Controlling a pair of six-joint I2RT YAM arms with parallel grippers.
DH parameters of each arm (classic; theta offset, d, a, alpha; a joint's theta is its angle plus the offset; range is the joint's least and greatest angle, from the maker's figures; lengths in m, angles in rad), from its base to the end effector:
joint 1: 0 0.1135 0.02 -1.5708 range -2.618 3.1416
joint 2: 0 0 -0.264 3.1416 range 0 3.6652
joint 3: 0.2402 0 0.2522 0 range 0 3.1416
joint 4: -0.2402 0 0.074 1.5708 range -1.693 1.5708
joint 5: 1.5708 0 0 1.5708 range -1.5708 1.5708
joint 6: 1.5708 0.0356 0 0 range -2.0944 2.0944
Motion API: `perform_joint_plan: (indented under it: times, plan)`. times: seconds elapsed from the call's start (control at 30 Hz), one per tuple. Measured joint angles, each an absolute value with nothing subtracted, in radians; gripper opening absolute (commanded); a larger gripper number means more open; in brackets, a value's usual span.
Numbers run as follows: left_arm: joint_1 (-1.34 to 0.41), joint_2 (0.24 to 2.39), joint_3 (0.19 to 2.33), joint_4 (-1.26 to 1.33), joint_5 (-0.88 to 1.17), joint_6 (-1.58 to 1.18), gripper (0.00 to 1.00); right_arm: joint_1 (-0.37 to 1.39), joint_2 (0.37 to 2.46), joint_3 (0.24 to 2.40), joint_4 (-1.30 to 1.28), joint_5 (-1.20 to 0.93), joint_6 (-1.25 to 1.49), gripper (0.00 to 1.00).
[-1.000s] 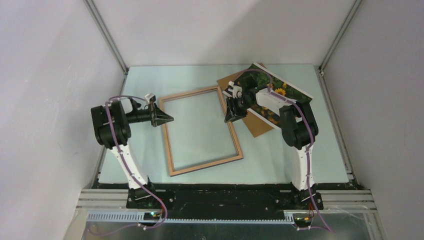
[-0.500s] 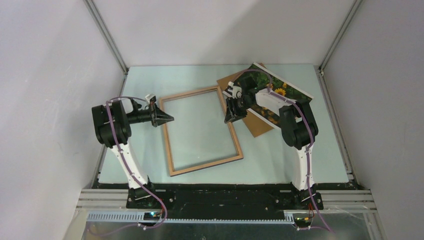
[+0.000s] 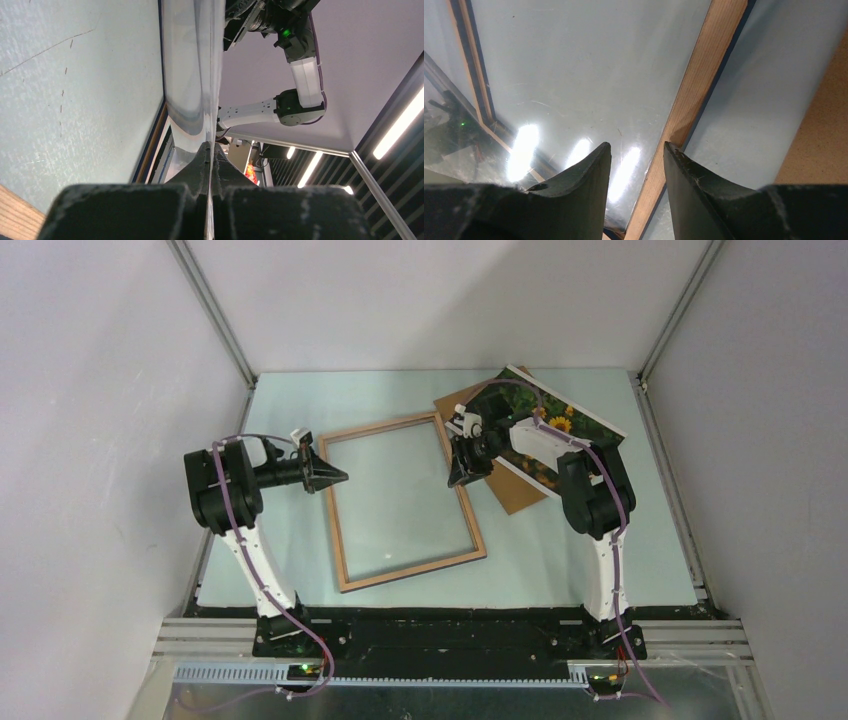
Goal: Put the photo into the frame
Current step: Place the photo frame item in the photo frame.
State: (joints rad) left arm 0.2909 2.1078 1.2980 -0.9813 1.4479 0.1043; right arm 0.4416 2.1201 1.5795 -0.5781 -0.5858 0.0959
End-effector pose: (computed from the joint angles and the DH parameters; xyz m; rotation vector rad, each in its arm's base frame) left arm 0.3457 0.0666 0.1279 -0.4324 2.2393 -2.0170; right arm 0.3930 0.2076 0.1708 -0.6507 2.6350 0.9526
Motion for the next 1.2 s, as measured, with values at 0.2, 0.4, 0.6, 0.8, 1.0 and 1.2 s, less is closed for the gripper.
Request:
perform_joint_plan:
  times: [0.2,0.4,0.6,0.8,1.0,1.2]
  plan:
    - [0.291,2.11,1.298,-0.983,1.458,0.105,0.0,0.443,2.12,1.579,-0.578,-0.584,0.096,0.48]
    - [0.291,2.122,1.298,-0.991,1.48,0.107,0.0,0.444,2.12,1.579,-0.578,-0.581,0.096,0.47]
    - [0.286,2.122,1.298,-1.0,1.499,0.115,0.0,0.444,2.12,1.579,-0.579,-0.569,0.096,0.47]
    - [0.279,2.123,1.298,-1.009,1.511,0.117,0.0,0.445,2.117,1.579,-0.579,-0.551,0.097,0.47]
    - [0.277,2.122,1.298,-1.013,1.52,0.124,0.0,0.445,2.103,1.568,-0.573,-0.516,0.1,0.47]
    - [0.277,2.122,1.298,-1.021,1.523,0.131,0.0,0.436,2.1,1.55,-0.572,-0.458,0.1,0.46]
